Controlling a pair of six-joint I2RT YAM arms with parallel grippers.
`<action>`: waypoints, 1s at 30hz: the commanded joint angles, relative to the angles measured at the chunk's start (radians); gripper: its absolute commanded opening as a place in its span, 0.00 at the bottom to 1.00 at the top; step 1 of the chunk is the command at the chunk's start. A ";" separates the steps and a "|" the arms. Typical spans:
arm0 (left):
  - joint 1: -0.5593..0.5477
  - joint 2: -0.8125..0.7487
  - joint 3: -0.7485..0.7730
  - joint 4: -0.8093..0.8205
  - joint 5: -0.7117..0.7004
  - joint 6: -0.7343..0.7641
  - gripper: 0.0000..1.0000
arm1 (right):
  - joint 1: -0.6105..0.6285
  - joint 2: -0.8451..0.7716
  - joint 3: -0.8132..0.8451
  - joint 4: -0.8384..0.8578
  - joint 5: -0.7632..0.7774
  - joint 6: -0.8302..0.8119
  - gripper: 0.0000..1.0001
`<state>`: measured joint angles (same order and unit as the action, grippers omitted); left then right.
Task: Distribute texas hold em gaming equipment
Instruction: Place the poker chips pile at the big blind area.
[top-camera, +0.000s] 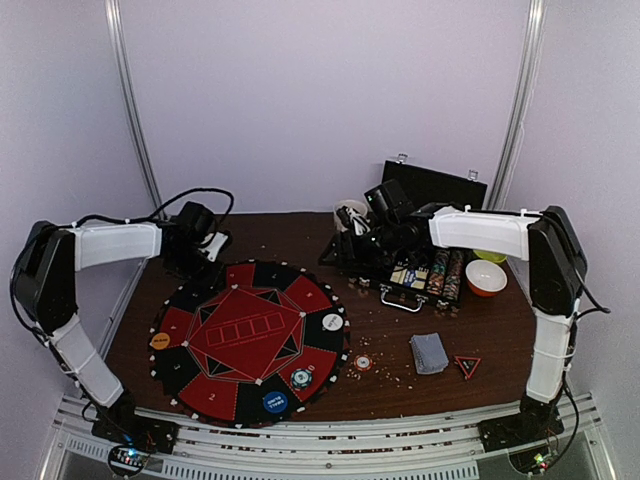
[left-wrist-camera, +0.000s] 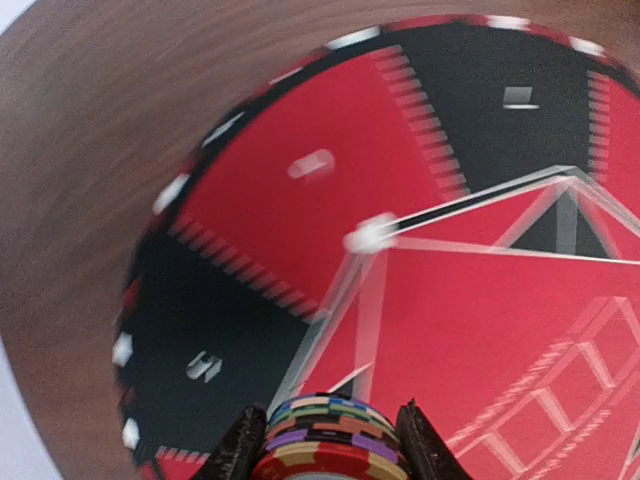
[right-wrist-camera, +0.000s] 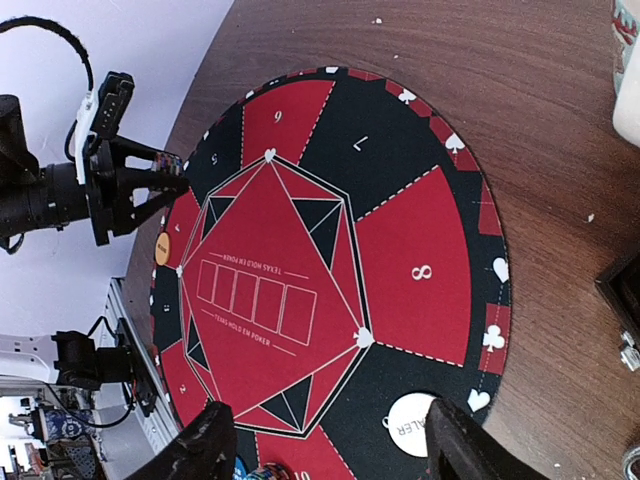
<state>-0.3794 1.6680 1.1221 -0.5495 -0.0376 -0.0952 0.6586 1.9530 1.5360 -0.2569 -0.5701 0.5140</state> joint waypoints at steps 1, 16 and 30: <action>0.096 -0.068 -0.072 -0.078 -0.081 -0.194 0.00 | -0.004 -0.076 0.005 -0.086 0.069 -0.106 0.67; 0.250 -0.081 -0.228 -0.021 -0.197 -0.392 0.00 | -0.020 -0.158 -0.057 -0.152 0.150 -0.235 0.67; 0.252 -0.050 -0.288 0.019 -0.206 -0.440 0.00 | -0.026 -0.146 -0.034 -0.159 0.150 -0.238 0.68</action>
<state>-0.1364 1.6016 0.8528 -0.5827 -0.2382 -0.5106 0.6369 1.8179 1.4902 -0.3927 -0.4370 0.2901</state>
